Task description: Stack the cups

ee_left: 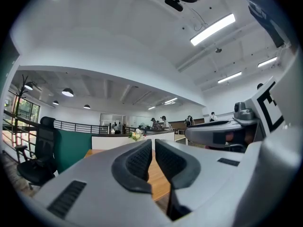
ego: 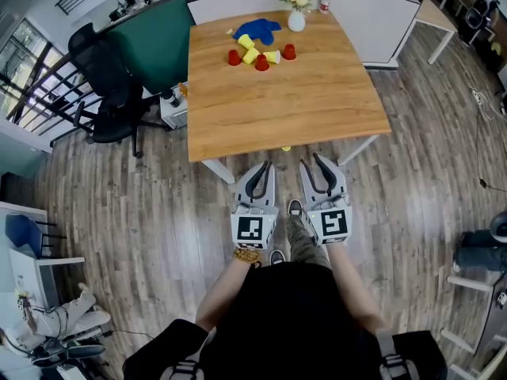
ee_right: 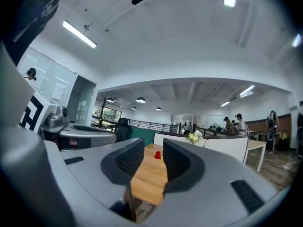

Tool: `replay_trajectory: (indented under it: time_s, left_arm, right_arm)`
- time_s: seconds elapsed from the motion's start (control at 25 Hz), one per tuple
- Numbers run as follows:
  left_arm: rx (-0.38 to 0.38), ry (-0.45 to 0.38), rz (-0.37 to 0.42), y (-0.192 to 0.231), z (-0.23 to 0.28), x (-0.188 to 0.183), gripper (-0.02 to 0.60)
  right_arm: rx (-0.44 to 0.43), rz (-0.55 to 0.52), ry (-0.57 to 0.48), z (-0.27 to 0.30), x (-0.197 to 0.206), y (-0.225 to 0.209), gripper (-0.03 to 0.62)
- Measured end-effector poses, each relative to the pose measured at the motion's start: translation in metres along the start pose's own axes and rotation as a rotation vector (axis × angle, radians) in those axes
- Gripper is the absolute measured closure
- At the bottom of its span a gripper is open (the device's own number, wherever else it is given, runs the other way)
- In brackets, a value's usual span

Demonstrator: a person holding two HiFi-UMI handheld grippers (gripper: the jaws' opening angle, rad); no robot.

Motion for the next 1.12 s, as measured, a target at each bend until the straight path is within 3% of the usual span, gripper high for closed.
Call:
replay_trajectory:
  time_s: [0.16,0.32,0.52,0.68,1.12]
  left_arm:
    - [-0.018,0.032,0.02,0.007,0.034,0.004,0.543]
    - [-0.051,0.008,0.057,0.016,0.068,0.0,0.543]
    - [-0.089,0.045,0.028,0.02,0.12,-0.001,0.542]
    - [-0.08,0.056,0.065,0.016,0.163,0.008,0.541]
    - [-0.166,0.099,0.077,0.049,0.21,0.025,0.541]
  right_arm:
    - [-0.014,0.034,0.004,0.032,0.009,-0.032,0.467]
    - [-0.025,0.044,-0.005,0.061,0.014,-0.063,0.458]
    - [-0.053,0.099,0.026,0.093,0.029,-0.098,0.428]
    - [-0.086,0.097,0.036,0.122,0.043,-0.126,0.415]
    - [-0.142,0.069,0.053,0.174,0.063,-0.166,0.414]
Point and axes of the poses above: the fingertips, and each gripper's own axes: z forward along the fingers, y to its left, x out of its underside, the point moved 9 cm from there along -z, backward along the fingers, and after that the axes turned 1 degree about y, right-handed, at the moved point
